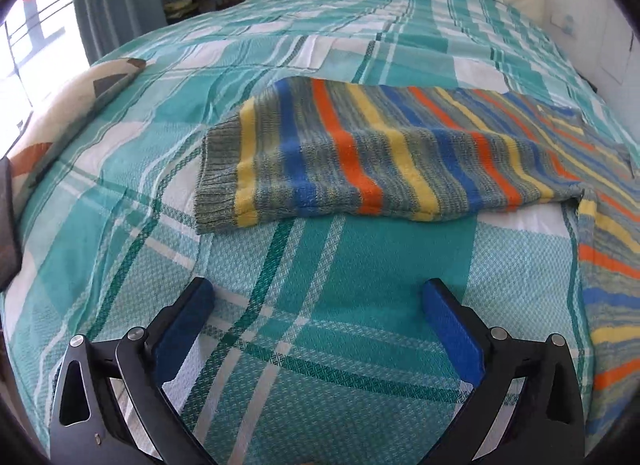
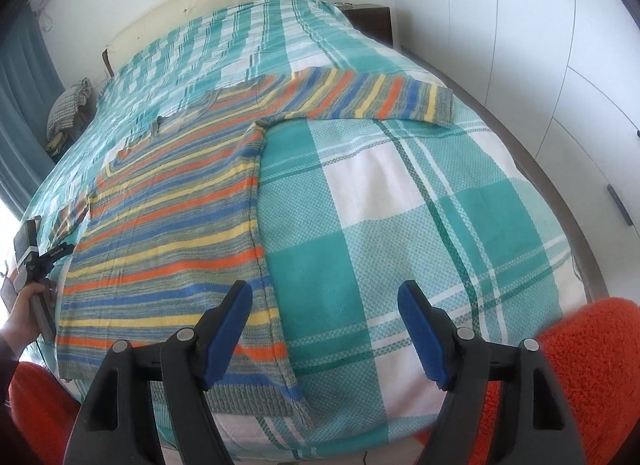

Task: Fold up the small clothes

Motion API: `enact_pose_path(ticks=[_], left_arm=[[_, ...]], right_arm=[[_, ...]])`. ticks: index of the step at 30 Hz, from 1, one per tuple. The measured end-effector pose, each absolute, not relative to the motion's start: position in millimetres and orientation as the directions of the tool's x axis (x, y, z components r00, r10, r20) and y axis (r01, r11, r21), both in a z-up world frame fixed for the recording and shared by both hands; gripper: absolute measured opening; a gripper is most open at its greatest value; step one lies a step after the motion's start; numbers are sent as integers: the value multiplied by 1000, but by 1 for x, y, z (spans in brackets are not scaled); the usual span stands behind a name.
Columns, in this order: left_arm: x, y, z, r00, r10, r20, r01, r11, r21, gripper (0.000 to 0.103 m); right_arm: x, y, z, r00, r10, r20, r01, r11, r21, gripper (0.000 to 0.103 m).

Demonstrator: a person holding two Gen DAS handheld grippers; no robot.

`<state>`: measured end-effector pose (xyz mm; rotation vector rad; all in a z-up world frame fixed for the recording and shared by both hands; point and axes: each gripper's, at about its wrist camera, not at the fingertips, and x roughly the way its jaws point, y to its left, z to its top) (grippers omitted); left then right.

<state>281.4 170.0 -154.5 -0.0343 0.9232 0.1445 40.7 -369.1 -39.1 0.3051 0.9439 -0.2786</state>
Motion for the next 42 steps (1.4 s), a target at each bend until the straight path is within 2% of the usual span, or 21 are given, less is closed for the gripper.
enact_pose_path(ticks=[23,34,42], left_arm=[[281,169,-155,602,111,-790,-141,989,32,103],[281,169,-156,602,111,-791,-141,989,32,103],[281,169,-155,602,111,-791,-142,989,31,103]], right_arm=[[62,-317,-52,449,-156,-880,332,943,2,75],[58,-318,-46,503,-145,-852,318,948,26,75],[44,-327,-40,563,-104,-820,312,945,95,75]])
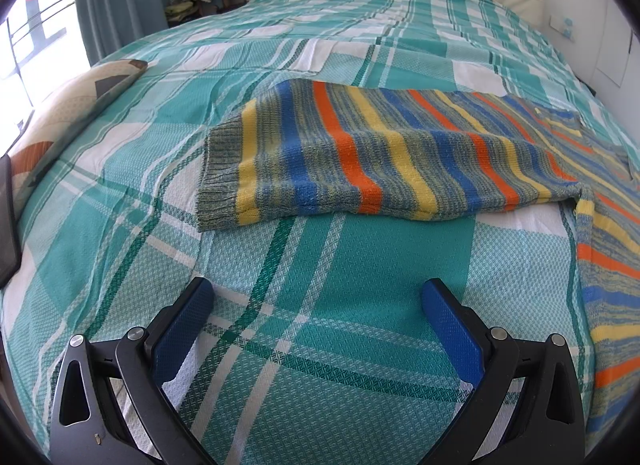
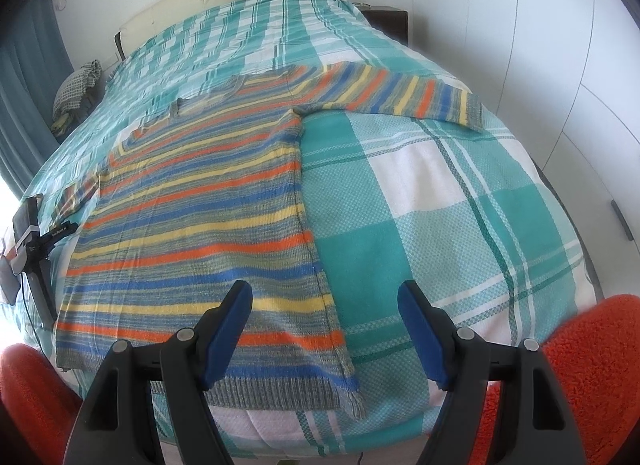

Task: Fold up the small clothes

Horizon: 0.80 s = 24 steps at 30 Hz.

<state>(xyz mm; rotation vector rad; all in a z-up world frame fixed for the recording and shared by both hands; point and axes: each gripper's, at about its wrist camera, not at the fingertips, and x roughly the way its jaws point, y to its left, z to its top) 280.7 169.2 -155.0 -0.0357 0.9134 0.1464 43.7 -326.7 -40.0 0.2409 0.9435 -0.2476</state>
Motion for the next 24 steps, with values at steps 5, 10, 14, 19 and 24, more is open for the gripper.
enact_pose_path(ticks=[5,10,14,19,24], left_arm=[[280,169,-156,602,111,-791,-142,989,31,103],[280,169,-156,602,111,-791,-142,989,31,103],[281,169,-155,602,111,-791,-142,989,31,103],[281,169,-156,602,111,-791,-142,989,31,103],[281,169,-155,601,111,-791,-142,989,31,103]], right_arm=[[37,-334,-41,586,-75,-807,307,942,135,75],[35,-342,-44,600,-47,-799,310,934,177,75],[33,-346,-44,609,-33,-793,309,930,198,75],[29,-346,-44,617,-19,-786,301,929,214,75],[28,-347,-45,618,-12,-786,301,927,223,75]])
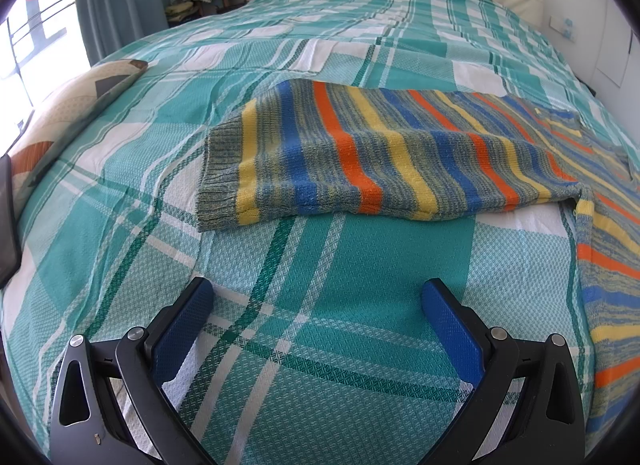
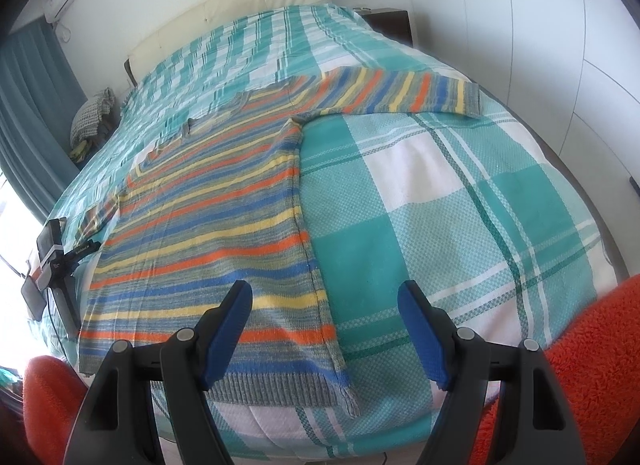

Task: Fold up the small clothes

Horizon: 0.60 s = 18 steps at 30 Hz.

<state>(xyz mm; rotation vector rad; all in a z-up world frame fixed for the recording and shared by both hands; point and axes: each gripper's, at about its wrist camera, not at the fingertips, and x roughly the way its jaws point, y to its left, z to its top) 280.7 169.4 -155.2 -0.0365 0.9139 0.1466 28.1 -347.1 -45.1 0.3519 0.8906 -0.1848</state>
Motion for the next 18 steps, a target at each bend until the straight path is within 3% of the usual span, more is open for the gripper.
enact_pose_path(ticks=[18], left_arm=[[281,169,-155,601,111,-791,-143,989,31,103]], right_arm=[[30,-344,-52,605,7,-796,288,930,227,75]])
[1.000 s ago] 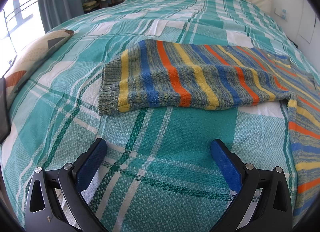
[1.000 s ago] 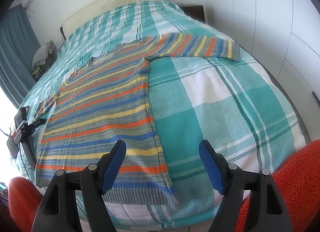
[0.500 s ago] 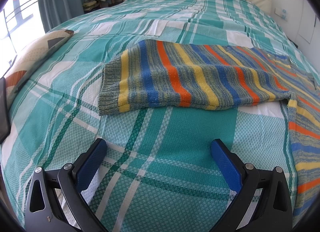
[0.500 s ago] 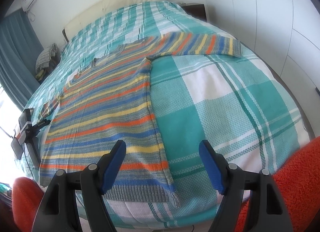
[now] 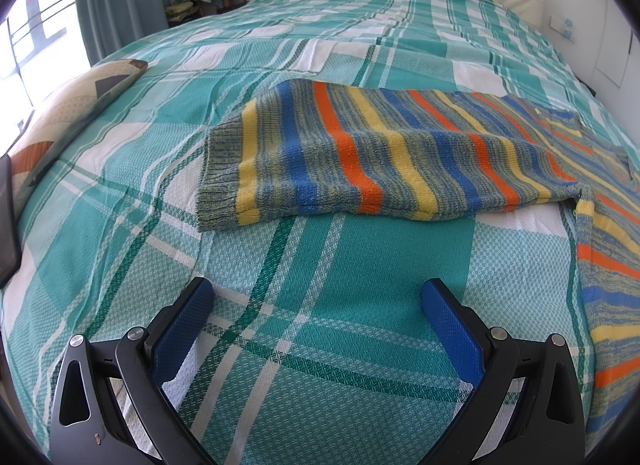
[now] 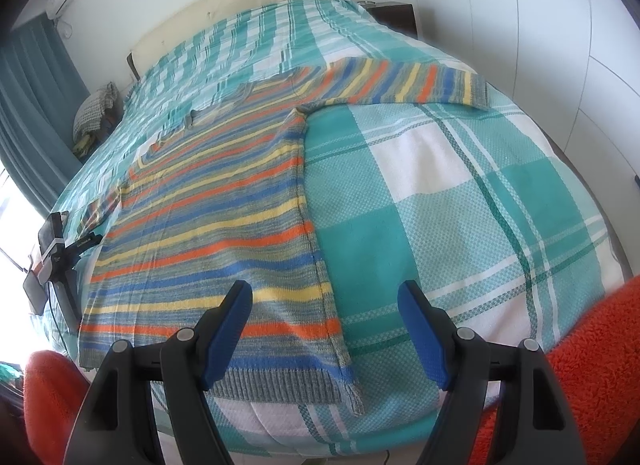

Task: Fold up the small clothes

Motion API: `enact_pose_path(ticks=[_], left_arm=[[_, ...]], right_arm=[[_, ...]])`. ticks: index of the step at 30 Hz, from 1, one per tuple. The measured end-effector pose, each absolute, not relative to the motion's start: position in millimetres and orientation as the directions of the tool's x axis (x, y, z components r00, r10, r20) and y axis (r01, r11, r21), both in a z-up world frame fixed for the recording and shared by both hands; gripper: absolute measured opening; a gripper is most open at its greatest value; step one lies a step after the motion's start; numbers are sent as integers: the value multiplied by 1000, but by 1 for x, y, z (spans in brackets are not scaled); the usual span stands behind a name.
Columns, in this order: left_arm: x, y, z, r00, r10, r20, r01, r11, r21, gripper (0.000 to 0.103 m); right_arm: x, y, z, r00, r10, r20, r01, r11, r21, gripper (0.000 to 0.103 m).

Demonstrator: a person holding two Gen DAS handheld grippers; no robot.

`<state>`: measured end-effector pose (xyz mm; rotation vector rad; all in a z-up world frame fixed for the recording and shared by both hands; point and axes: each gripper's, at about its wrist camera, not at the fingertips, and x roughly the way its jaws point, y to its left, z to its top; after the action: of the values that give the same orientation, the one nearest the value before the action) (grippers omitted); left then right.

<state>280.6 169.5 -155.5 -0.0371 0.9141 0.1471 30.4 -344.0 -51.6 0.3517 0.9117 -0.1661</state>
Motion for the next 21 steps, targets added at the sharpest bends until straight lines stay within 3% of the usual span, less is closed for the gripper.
enact_pose_path(ticks=[21], left_arm=[[280,169,-156,601,111,-791,-143,989,31,103]], right_arm=[[30,-347,-57,590,19,-807,300,923,241,75]])
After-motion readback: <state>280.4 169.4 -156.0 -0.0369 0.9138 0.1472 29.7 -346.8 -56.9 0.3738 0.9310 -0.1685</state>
